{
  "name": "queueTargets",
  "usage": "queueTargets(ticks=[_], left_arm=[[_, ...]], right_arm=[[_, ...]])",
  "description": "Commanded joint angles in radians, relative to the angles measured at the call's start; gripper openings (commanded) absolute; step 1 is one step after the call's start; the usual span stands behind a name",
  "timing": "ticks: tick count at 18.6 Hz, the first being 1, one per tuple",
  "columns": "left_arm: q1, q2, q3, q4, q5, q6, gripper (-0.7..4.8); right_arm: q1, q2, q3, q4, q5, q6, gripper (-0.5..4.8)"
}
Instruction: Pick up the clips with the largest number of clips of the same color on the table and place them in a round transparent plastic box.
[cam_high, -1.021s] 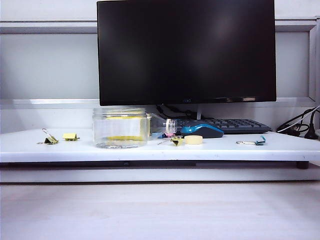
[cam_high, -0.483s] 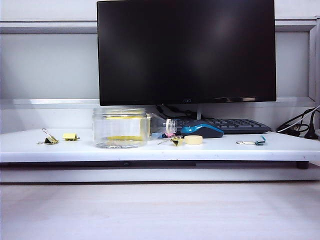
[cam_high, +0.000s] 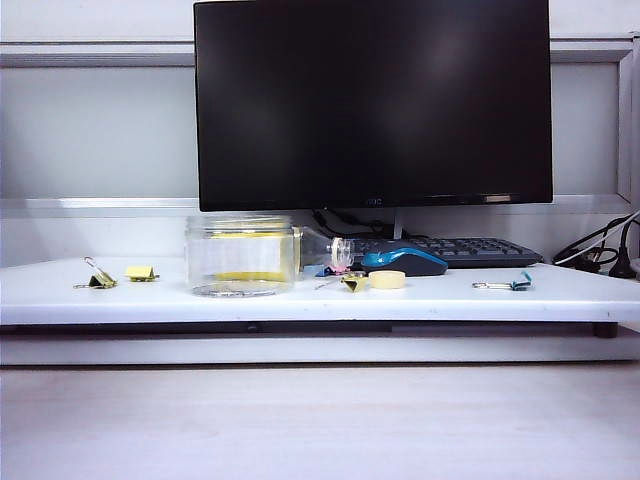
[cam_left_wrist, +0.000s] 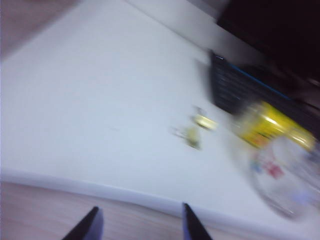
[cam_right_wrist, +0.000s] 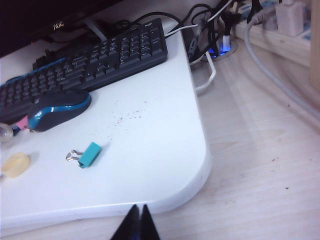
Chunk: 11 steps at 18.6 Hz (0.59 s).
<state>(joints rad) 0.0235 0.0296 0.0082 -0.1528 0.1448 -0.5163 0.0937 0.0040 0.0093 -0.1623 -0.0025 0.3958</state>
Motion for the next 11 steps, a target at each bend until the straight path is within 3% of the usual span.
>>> queueTargets(ticks=[1, 3, 5, 7, 8, 11], left_arm=[[-0.001, 0.0, 0.001, 0.084, 0.227, -0.016, 2.14], [-0.001, 0.0, 0.042, 0.108, 0.283, -0.006, 2.15], [-0.001, 0.001, 0.121, 0.106, 0.271, 0.04, 2.17], [-0.001, 0.01, 0.213, 0.071, 0.215, 0.064, 2.67], [-0.001, 0.029, 0.269, 0.026, 0.189, 0.07, 3.2], [-0.001, 0.257, 0.505, -0.232, 0.242, 0.146, 3.33]], right_arm=[[0.0, -0.002, 0.004, 0.09, -0.107, 0.022, 0.0], [0.001, -0.002, 0.01, 0.183, -0.155, 0.027, 0.0], [0.001, -0.002, 0.032, 0.197, -0.154, 0.027, 0.23], [0.002, -0.002, 0.045, 0.196, -0.158, 0.028, 0.27], [0.002, -0.002, 0.047, 0.198, -0.157, 0.036, 0.27], [0.002, -0.002, 0.047, 0.175, -0.158, 0.05, 0.27]])
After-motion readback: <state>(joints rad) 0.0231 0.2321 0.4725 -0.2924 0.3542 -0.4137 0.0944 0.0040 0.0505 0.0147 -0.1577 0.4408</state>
